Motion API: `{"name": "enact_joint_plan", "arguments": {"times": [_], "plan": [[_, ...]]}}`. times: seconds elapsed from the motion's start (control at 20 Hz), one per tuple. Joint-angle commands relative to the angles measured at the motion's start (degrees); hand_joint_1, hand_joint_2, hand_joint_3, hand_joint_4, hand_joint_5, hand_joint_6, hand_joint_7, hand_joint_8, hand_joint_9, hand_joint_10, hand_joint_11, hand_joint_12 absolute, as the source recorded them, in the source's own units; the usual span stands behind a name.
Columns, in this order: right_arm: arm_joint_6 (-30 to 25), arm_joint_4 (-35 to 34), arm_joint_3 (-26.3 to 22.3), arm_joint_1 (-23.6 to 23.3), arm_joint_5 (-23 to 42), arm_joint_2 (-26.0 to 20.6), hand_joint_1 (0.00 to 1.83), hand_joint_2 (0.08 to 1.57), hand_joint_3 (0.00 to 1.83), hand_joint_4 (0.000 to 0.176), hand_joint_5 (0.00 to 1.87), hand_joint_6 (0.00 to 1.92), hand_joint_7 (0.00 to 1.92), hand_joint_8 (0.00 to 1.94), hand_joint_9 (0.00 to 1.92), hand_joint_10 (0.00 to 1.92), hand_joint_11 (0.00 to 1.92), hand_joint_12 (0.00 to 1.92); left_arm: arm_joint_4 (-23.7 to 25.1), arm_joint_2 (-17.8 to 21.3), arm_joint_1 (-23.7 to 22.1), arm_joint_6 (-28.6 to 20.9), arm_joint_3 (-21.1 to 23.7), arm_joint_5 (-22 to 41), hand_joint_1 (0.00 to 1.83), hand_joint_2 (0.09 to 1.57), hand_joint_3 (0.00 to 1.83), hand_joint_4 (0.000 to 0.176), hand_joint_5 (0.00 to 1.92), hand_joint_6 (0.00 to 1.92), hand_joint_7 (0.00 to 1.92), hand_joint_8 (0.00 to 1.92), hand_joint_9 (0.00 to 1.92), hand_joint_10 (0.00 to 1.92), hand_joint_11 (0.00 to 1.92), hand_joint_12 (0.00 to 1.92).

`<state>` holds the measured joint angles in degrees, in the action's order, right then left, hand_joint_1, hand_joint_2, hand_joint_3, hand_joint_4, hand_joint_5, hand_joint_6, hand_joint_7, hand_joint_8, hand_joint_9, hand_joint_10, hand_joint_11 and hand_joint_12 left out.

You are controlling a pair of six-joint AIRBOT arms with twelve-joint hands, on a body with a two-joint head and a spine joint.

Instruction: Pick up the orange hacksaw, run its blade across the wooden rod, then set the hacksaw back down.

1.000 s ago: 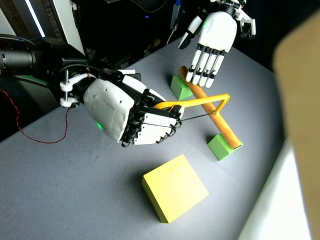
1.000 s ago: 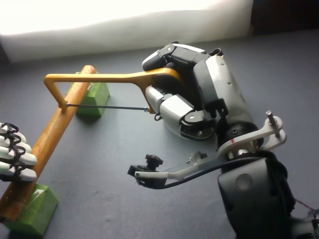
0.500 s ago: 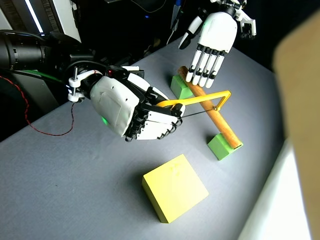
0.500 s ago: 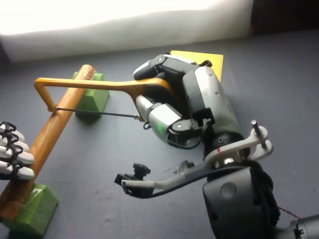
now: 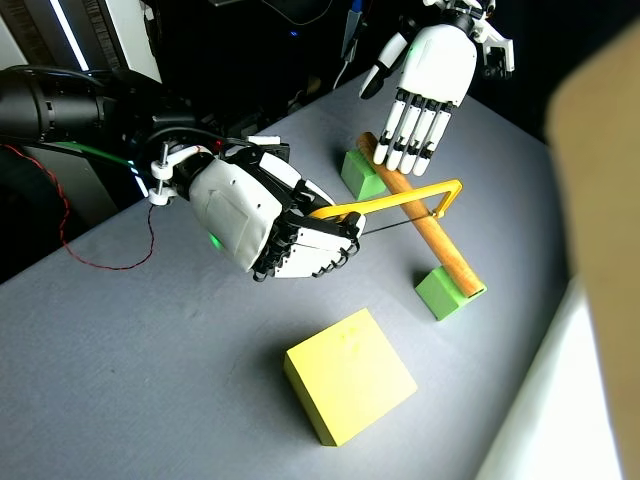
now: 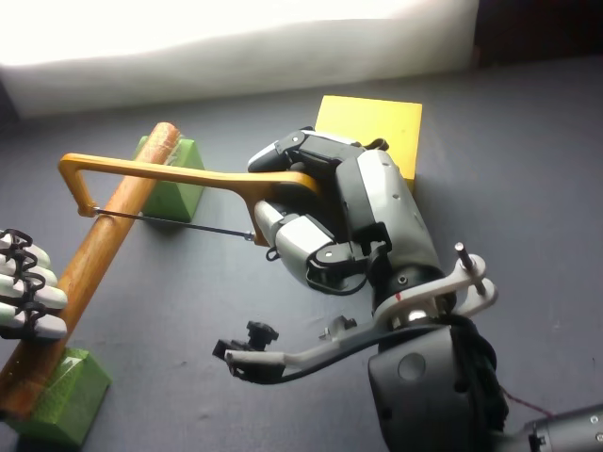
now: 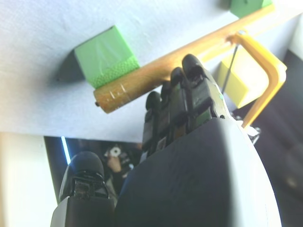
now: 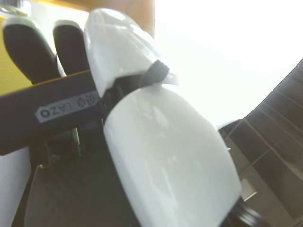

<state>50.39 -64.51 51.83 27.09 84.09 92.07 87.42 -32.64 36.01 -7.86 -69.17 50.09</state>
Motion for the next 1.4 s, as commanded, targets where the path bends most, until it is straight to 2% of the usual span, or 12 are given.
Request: {"name": "enact_joint_plan", "arguments": {"times": [0.0,0.2,0.45,0.55,0.65,0.75,0.85,1.05,1.2,1.25,1.3,1.35], "plan": [[-1.59,7.15,0.51,-0.27,1.66,0.00,1.37,1.17,0.00,0.000,0.76,1.05,0.82,1.27,0.94,1.32,0.97,1.30,-2.85,0.13,-0.18,-0.10,-0.29,0.64,0.00,1.22,0.00,0.000,0.14,0.00,0.13,0.00,0.12,0.00,0.00,0.37],[-2.97,8.42,2.65,-0.28,-0.86,0.37,1.37,1.17,0.00,0.000,0.77,1.06,0.83,1.26,0.92,1.33,0.94,1.32,-2.85,0.08,-0.11,-0.10,-0.45,0.65,0.00,1.22,0.00,0.000,0.14,0.00,0.12,0.01,0.11,0.01,0.00,0.31],[-3.54,9.13,5.43,-0.49,-4.11,2.46,1.36,1.19,0.00,0.000,0.72,1.11,0.79,1.32,0.90,1.35,0.94,1.32,-2.85,0.04,-0.08,-0.10,-0.46,0.65,0.01,1.22,0.00,0.000,0.15,0.00,0.14,0.00,0.13,0.00,0.00,0.40],[-4.47,9.87,7.67,-0.58,-4.56,4.23,1.38,1.14,0.00,0.000,0.81,0.97,0.88,1.21,1.01,1.26,0.95,1.33,-2.85,0.04,-0.08,-0.10,-0.47,0.65,0.01,1.23,0.00,0.000,0.15,0.00,0.14,0.00,0.12,0.00,0.00,0.40],[-5.04,10.15,9.85,-0.82,-5.00,5.94,1.38,1.13,0.00,0.000,0.82,0.94,0.90,1.19,1.03,1.24,0.96,1.31,-2.85,0.03,-0.08,-0.10,-0.46,0.65,0.01,1.23,0.00,0.000,0.16,0.00,0.15,0.00,0.14,0.00,0.00,0.42],[-6.05,10.31,11.78,-1.02,-5.99,7.44,1.37,1.17,0.00,0.000,0.75,1.05,0.83,1.27,0.93,1.33,0.96,1.31,-2.85,-0.03,-0.08,-0.10,-0.47,0.65,0.01,1.23,0.00,0.000,0.16,0.00,0.14,0.00,0.13,0.00,0.00,0.39],[-6.46,10.37,13.34,-1.29,-6.55,8.69,1.36,1.18,0.00,0.000,0.76,1.05,0.80,1.31,0.89,1.39,0.94,1.37,-2.86,-0.06,-0.06,-0.10,-0.49,0.65,0.00,1.24,0.00,0.000,0.16,0.00,0.15,0.00,0.14,0.00,0.00,0.44],[-7.03,10.77,15.72,-1.69,-7.23,10.68,1.36,1.18,0.00,0.000,0.76,1.06,0.80,1.29,0.90,1.39,0.95,1.37,-2.87,-0.11,-0.05,-0.10,-0.56,0.65,0.00,1.23,0.00,0.000,0.15,0.00,0.14,0.00,0.13,0.00,0.00,0.44],[-7.68,11.17,17.45,-2.04,-8.70,12.03,1.36,1.18,0.00,0.000,0.74,1.07,0.80,1.30,0.91,1.36,0.95,1.34,-2.87,-0.13,0.01,-0.10,-0.52,0.65,0.00,1.24,0.00,0.000,0.13,0.00,0.13,0.00,0.12,0.00,0.00,0.36],[-7.69,11.17,17.85,-2.12,-8.96,12.42,1.38,1.15,0.00,0.000,0.81,0.96,0.86,1.23,0.98,1.30,0.95,1.35,-2.87,-0.14,0.01,-0.10,-0.52,0.65,0.00,1.24,0.00,0.000,0.13,0.00,0.13,0.00,0.12,0.00,0.00,0.34],[-7.75,11.17,18.18,-2.17,-8.99,12.76,1.38,1.15,0.00,0.000,0.81,0.98,0.87,1.22,1.00,1.27,0.97,1.32,-2.87,-0.19,0.01,-0.10,-0.53,0.65,0.00,1.23,0.00,0.000,0.14,0.00,0.12,0.00,0.11,0.00,0.00,0.37],[-7.79,11.18,18.40,-2.18,-8.89,12.94,1.37,1.17,0.00,0.000,0.77,1.04,0.83,1.26,0.93,1.33,0.96,1.32,-2.88,-0.21,0.01,-0.10,-0.53,0.65,0.01,1.23,0.00,0.000,0.15,0.00,0.13,0.00,0.12,0.00,0.00,0.38]]}}
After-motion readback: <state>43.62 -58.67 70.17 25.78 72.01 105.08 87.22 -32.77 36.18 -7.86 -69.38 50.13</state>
